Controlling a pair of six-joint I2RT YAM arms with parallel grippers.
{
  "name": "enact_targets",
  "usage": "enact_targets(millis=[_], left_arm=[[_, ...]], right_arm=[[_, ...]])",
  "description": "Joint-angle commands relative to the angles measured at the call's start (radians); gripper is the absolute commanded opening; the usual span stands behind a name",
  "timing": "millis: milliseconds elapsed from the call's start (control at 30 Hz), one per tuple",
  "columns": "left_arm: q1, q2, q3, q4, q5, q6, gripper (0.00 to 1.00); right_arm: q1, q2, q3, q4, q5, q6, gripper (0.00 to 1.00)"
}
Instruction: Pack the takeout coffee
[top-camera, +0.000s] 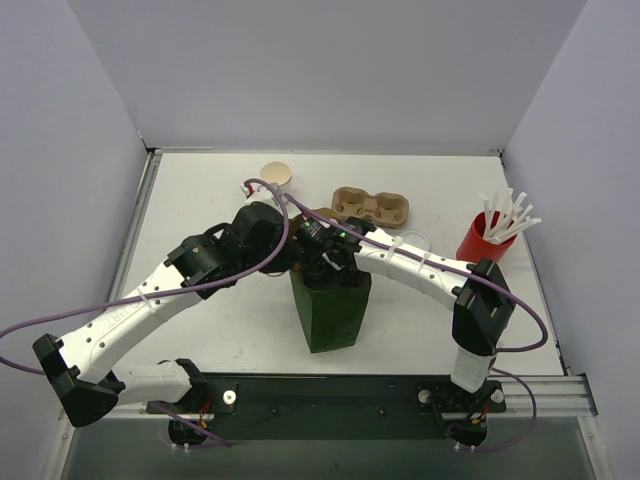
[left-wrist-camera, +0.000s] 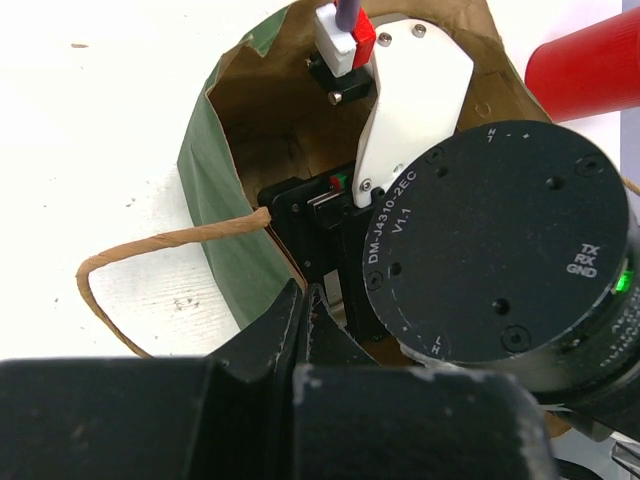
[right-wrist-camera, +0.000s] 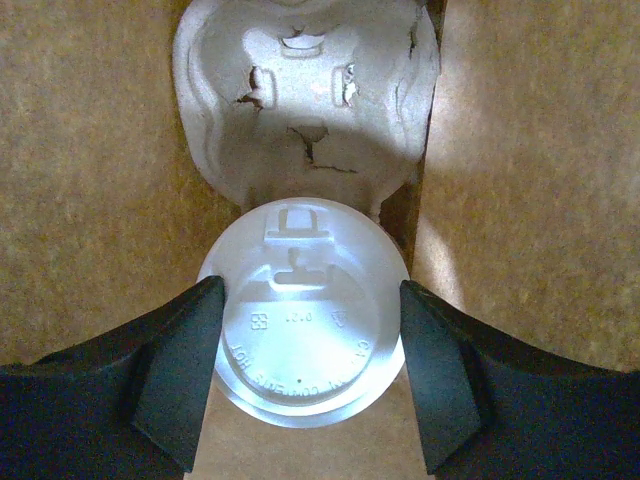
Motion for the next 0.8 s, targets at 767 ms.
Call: enact_targets(millis=[767], left_arm=[[0.016,0.000,0.049,0.069,-0.011,0.079,0.00]], right_arm=[[-0.004,-0.026,0.172,-0.232,0.046,-0.018,0.85]])
